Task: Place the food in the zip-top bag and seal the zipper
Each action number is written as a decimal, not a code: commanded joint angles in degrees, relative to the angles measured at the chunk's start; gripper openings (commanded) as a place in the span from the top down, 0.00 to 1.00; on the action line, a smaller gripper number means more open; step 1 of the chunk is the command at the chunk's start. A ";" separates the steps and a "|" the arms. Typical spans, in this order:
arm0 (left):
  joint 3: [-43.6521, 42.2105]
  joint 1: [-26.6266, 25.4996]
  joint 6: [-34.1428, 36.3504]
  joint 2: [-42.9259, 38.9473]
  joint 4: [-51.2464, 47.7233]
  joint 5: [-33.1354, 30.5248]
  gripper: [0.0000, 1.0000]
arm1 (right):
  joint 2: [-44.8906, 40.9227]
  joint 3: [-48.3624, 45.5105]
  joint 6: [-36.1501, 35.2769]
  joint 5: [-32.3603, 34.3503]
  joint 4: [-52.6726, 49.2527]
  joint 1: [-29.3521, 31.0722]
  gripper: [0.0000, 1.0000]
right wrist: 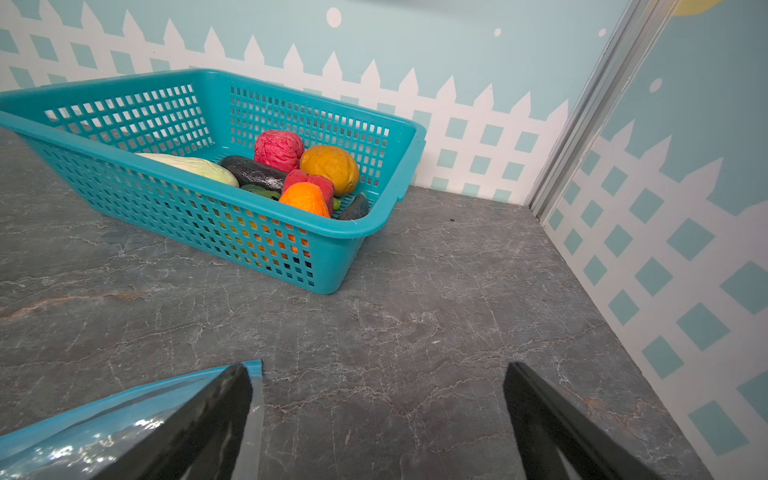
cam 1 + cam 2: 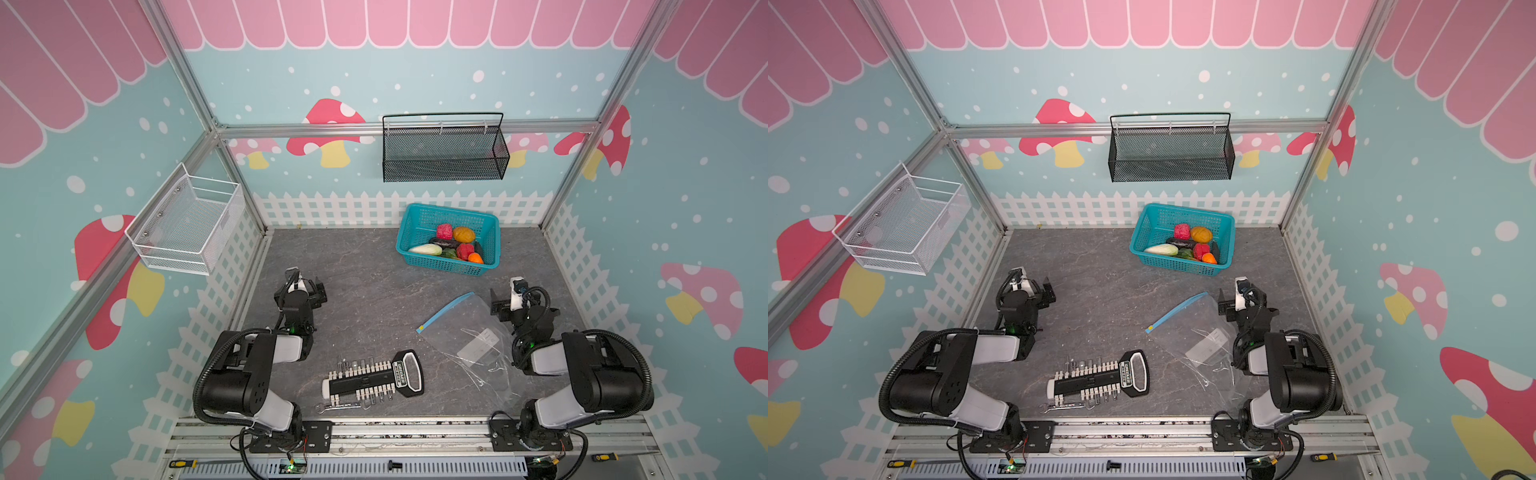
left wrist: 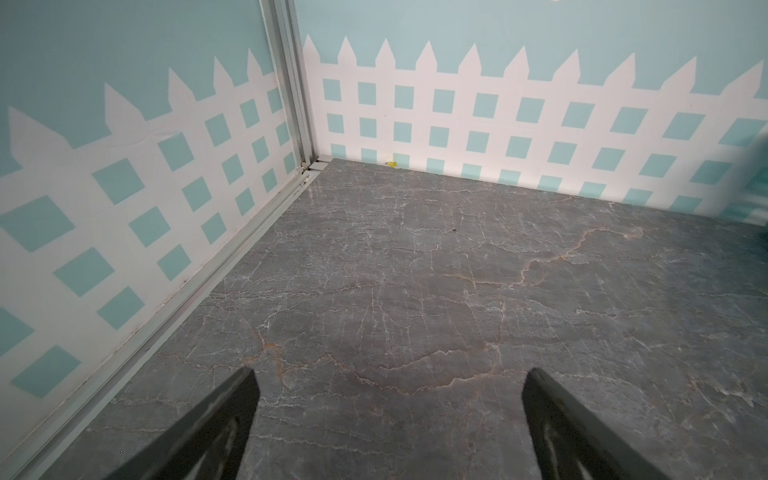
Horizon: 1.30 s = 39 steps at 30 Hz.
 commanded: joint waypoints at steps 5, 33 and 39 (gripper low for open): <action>1.95 -1.80 1.24 -8.55 -10.26 -2.95 0.00 | -12.65 1.33 3.23 8.93 -10.52 0.00 0.02; 64.88 -15.06 -21.71 19.23 -62.10 29.70 0.01 | 10.86 61.27 27.84 -7.97 -80.87 -4.35 0.00; 78.76 -15.30 -24.60 32.53 -65.21 36.04 0.02 | 25.55 75.08 23.84 -13.81 -87.80 -4.40 0.03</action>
